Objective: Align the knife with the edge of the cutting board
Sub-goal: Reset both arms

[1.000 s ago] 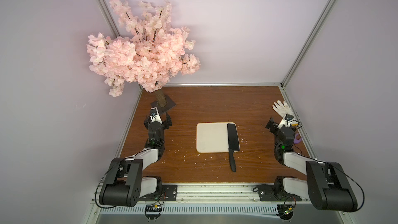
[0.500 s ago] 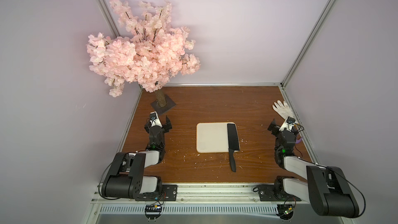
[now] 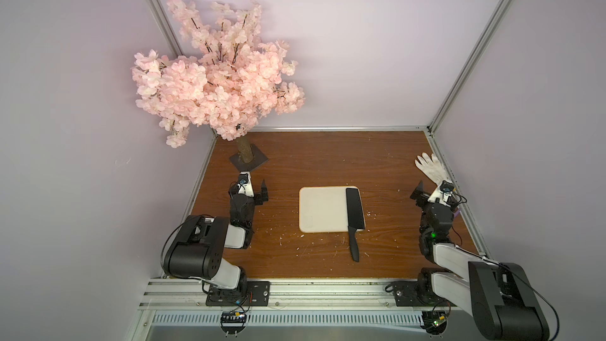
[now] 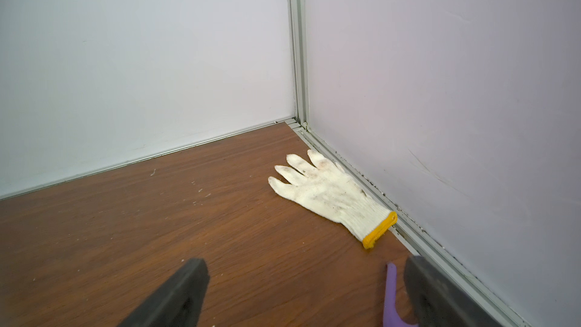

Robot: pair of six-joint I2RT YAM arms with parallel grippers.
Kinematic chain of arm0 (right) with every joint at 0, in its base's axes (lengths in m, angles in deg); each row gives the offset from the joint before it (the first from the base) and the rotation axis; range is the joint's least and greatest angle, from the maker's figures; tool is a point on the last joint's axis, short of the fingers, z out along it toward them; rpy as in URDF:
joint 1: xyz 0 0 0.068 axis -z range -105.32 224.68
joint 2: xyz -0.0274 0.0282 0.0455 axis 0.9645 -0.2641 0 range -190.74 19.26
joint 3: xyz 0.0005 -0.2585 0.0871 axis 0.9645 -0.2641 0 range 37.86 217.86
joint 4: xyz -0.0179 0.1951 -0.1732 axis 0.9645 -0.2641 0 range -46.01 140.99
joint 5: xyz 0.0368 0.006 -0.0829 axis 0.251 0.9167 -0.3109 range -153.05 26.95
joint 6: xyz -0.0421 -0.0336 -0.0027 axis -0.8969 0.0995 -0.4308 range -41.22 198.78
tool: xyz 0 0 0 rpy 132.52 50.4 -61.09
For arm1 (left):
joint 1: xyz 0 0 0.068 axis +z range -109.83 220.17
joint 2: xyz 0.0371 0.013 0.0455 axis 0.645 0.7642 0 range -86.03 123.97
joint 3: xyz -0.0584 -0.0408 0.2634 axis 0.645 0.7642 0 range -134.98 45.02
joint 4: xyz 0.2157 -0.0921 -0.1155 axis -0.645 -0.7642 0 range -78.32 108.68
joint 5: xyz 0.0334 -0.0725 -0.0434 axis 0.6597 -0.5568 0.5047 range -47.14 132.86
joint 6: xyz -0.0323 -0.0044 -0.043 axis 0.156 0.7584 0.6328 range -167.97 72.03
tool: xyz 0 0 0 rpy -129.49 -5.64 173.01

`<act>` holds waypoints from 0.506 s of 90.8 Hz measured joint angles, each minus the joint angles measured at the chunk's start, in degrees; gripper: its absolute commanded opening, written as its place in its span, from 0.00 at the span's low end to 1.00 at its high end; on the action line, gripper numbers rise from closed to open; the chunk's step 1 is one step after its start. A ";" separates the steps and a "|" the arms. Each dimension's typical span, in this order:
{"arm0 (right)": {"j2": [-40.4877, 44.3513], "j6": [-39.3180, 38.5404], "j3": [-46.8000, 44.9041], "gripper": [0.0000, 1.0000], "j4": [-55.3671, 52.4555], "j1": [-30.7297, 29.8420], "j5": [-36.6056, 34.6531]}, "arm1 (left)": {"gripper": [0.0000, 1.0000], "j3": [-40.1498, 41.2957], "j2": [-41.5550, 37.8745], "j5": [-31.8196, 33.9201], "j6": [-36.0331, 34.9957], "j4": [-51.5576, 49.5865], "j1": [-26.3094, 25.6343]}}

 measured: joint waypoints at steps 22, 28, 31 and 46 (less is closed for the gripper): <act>-0.02 -1.38 -0.44 0.99 0.39 -0.02 3.13 | 0.98 1.51 0.00 2.01 -0.76 3.48 -1.40; -0.02 -1.88 -0.44 0.99 0.39 -0.17 4.90 | 0.97 1.90 0.04 3.32 -0.76 4.11 -1.92; -0.02 -2.14 -0.44 0.99 0.39 -0.39 5.81 | 0.98 1.92 0.15 4.15 -0.74 4.31 -2.08; -1.95 -3.23 -1.70 0.99 5.81 -2.43 11.98 | 0.98 1.70 0.68 7.67 0.26 4.44 -2.10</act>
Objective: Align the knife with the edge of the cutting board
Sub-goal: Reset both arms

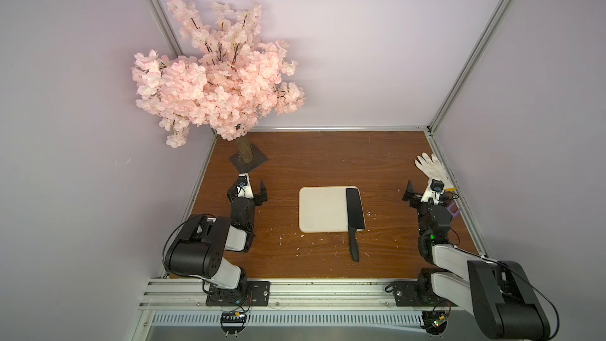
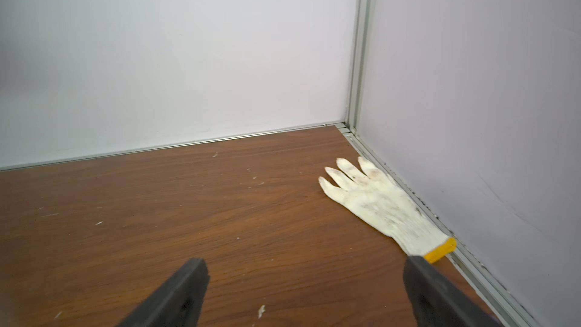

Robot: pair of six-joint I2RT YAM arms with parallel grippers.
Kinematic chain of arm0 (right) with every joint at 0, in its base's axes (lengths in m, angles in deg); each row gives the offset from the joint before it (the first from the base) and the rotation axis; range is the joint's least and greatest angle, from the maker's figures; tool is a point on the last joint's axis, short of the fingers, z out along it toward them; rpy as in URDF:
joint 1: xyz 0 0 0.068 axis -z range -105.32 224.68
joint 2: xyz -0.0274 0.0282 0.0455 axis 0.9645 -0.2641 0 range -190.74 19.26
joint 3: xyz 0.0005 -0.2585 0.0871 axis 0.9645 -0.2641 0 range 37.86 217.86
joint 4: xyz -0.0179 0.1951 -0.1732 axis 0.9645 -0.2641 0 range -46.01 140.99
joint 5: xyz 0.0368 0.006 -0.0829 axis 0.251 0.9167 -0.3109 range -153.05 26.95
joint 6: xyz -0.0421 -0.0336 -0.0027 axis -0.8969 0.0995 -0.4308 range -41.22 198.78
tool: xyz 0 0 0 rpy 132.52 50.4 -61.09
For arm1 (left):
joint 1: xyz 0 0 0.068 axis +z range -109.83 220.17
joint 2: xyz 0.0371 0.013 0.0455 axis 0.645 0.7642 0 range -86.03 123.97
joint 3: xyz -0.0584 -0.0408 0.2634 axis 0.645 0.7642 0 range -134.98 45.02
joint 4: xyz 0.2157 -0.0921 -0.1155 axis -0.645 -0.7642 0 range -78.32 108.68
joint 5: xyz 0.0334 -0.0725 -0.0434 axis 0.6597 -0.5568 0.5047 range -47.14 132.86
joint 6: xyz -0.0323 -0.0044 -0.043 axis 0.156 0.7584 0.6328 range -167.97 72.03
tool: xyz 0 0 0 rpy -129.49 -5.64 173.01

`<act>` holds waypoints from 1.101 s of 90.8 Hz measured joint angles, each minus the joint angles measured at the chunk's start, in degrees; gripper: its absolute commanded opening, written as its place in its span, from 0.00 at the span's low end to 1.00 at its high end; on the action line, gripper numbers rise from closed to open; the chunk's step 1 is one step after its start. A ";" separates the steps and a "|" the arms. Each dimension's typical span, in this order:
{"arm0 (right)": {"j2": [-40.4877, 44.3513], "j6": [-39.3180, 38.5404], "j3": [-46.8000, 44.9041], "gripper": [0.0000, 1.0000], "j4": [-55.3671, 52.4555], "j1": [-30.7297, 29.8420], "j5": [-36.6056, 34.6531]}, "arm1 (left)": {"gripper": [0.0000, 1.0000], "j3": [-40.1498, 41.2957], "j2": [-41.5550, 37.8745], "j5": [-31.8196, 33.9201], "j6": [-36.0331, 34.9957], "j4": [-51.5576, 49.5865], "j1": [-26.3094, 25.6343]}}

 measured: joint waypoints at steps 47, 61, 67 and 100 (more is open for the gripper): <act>-21.46 -5.88 5.46 1.00 9.22 -5.66 2.27 | 0.98 -1.79 0.09 -0.72 1.64 -2.58 1.53; -21.49 -5.29 6.91 1.00 8.66 -4.55 2.08 | 0.98 -1.79 0.09 -0.79 1.66 -3.06 1.55; -21.49 -5.25 6.88 1.00 8.52 -4.55 2.03 | 0.98 -1.79 0.09 -0.79 1.66 -3.08 1.55; -21.49 -5.25 6.75 1.00 8.50 -4.55 2.01 | 0.98 -1.79 0.09 -0.81 1.68 -3.13 1.57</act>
